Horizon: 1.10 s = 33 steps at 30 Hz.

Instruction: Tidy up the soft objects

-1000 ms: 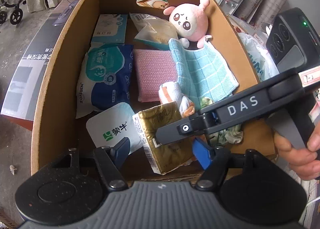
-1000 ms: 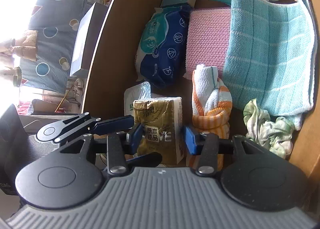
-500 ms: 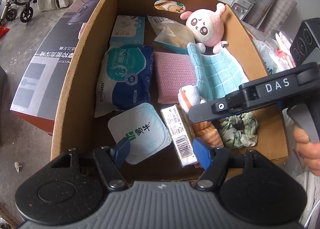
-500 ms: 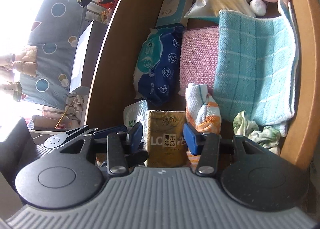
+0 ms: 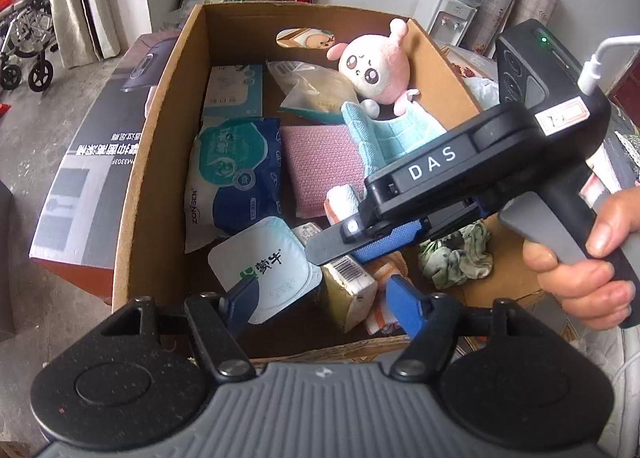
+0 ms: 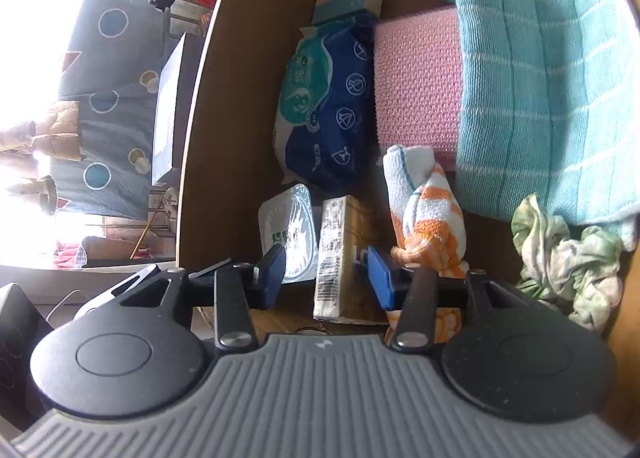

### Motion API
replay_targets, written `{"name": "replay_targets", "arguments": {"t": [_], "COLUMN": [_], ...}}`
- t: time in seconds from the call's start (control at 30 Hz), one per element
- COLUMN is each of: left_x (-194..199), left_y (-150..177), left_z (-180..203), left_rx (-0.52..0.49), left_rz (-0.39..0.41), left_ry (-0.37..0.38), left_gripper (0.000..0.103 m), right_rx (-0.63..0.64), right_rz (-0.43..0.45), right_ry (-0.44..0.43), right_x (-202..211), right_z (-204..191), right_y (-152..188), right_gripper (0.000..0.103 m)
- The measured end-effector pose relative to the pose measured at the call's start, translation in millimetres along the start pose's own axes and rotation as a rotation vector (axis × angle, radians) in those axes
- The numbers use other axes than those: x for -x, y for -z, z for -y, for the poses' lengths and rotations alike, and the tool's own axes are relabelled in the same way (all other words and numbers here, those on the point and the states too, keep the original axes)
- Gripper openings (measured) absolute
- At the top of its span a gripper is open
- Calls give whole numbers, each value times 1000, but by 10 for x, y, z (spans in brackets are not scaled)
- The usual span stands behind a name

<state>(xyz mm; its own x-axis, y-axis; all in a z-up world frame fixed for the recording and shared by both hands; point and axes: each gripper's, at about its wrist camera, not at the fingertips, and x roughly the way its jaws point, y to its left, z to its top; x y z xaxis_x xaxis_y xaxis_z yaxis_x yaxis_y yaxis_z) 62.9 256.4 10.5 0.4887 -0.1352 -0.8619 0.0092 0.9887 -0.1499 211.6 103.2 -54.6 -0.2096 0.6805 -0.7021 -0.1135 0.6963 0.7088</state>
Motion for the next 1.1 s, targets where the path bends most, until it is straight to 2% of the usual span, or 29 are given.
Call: {"name": "replay_targets", "arguments": {"t": [0.17, 0.27, 0.37, 0.5, 0.6, 0.73, 0.87, 0.97, 1.1], "left_x": [224, 348, 442, 540, 605, 633, 611, 594, 626], "left_y": [52, 105, 158, 238, 285, 316, 391, 477, 570], "left_z": [112, 164, 210, 293, 355, 431, 531, 591, 708], "left_rx": [-31, -26, -6, 22, 47, 82, 75, 99, 94], "left_rz": [121, 198, 270, 380, 439, 447, 413, 403, 438], "left_ry": [-13, -30, -59, -116, -127, -103, -90, -93, -152], "left_gripper": [85, 90, 94, 102, 103, 103, 103, 103, 103], "right_rx": [91, 191, 285, 365, 385, 363, 276, 253, 236], "right_rz": [125, 253, 408, 595, 708, 828, 917, 943, 944], "right_ry": [-11, 17, 71, 170, 275, 390, 450, 536, 635], "right_x": [429, 760, 1120, 1483, 1619, 1652, 1668, 1637, 1578], "right_z": [-109, -173, -196, -219, -223, -161, -26, 28, 58], "right_y": [109, 279, 512, 922, 1245, 1692, 2051, 2249, 2378], "right_gripper": [52, 62, 76, 83, 88, 95, 102, 102, 102]}}
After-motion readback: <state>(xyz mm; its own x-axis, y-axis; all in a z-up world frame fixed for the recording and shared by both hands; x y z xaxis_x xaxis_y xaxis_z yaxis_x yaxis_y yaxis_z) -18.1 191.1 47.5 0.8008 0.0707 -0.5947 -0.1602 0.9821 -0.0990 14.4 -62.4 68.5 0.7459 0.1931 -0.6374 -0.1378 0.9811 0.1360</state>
